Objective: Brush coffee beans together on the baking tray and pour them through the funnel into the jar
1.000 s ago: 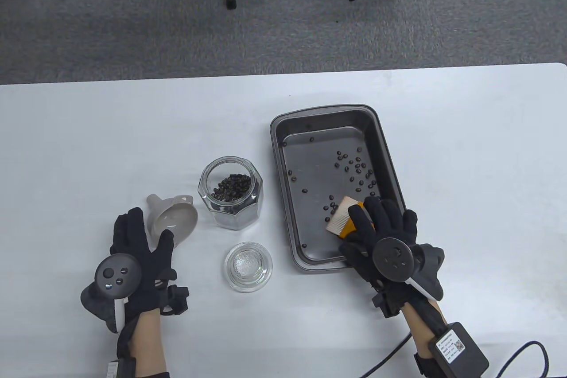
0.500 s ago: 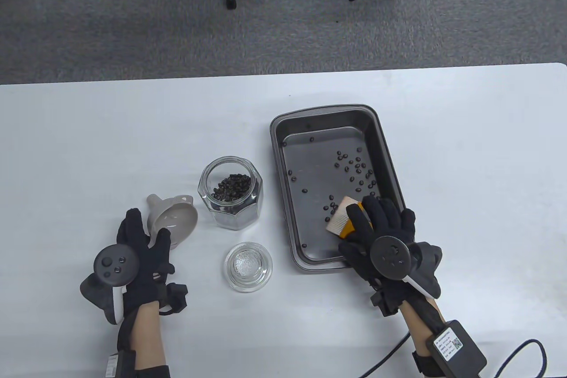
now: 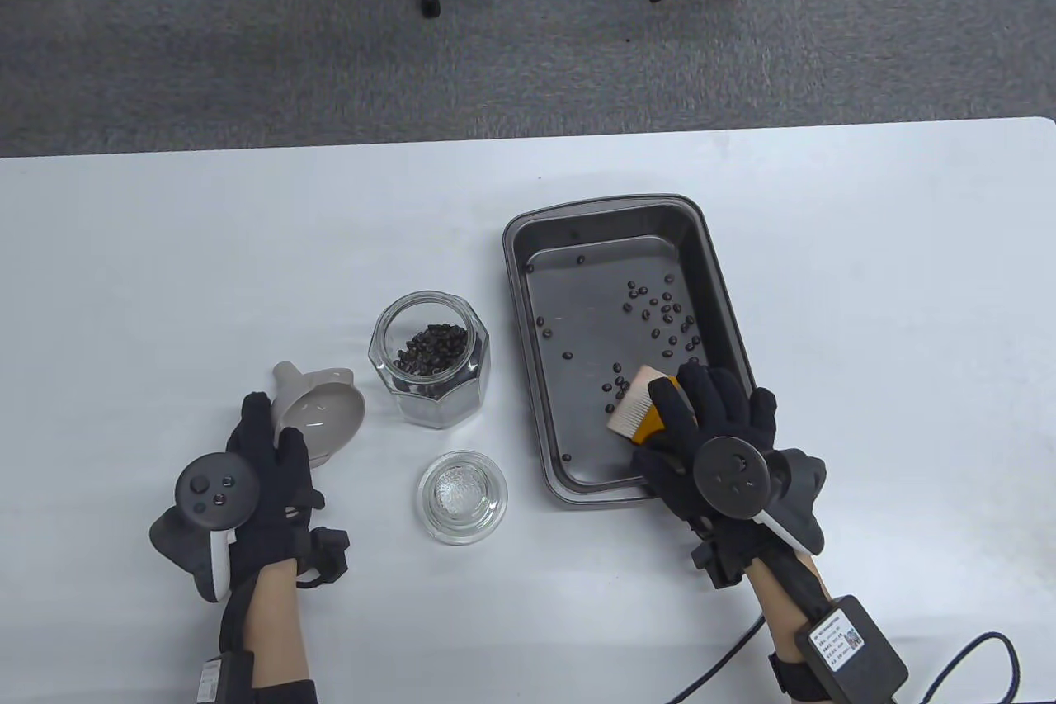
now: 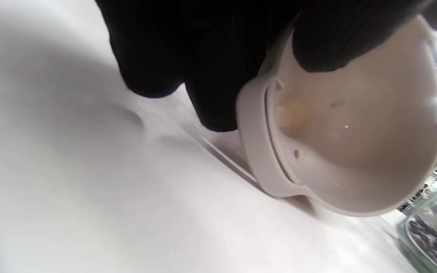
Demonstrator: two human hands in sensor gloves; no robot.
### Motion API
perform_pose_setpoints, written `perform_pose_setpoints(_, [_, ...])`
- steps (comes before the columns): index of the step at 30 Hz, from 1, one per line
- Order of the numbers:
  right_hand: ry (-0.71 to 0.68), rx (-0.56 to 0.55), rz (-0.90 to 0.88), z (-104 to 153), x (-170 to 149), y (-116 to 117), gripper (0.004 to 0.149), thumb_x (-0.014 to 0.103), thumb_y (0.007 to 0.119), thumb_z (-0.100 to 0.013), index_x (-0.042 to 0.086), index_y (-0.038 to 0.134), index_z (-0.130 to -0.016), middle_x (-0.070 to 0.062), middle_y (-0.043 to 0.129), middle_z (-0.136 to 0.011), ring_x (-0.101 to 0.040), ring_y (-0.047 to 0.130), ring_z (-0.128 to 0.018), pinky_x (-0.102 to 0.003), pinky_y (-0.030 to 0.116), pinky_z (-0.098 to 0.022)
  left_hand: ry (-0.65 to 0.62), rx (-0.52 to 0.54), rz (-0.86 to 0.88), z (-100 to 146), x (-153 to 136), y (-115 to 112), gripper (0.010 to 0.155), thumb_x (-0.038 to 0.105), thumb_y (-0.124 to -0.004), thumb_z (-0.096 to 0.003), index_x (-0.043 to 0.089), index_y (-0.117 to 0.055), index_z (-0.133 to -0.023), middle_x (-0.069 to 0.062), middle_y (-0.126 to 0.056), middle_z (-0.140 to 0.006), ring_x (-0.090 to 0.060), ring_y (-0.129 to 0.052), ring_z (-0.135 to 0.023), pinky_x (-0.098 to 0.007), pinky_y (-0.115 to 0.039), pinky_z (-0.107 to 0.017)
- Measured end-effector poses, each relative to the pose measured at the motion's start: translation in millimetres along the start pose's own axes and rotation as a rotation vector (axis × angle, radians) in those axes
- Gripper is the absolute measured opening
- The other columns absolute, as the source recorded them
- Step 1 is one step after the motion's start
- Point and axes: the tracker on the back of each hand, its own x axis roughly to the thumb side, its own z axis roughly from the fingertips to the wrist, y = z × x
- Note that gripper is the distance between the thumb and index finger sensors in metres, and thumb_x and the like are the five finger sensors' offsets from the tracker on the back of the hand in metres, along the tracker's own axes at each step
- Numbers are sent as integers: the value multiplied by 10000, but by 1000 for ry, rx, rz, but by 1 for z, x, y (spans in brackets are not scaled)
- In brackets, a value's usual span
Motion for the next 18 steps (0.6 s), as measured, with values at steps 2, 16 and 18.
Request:
perform_pose_setpoints(2, [-1, 0, 5, 0, 0, 0, 742, 659, 815, -401, 347, 587, -1035, -59, 577, -1155, -365, 557, -1069, -669, 368, -738, -3, 8, 5, 1, 0, 1, 576, 483, -788, -536, 395, -579, -1066, 27, -819, -1066, -99, -1063, -676, -346, -879, -585])
perform_pose_setpoints(16, [8, -14, -7, 4, -3, -5, 754, 664, 813, -396, 353, 576, -1040, -58, 556, -1165, -369, 536, -1078, -676, 357, -739, -3, 73, 129, 13, -1, 18, 524, 417, -767, -544, 381, -623, -1047, 33, -887, -1012, -99, -1107, -604, -333, -915, -537])
perform_pose_setpoints(18, [10, -15, -9, 4, -4, -6, 754, 664, 813, -396, 355, 575, -1040, -59, 556, -1166, -369, 533, -1079, -676, 354, -741, -4, 89, 151, 16, 4, 24, 525, 421, -765, -544, 383, -621, -1047, 40, -886, -1011, -94, -1108, -602, -332, -916, -536])
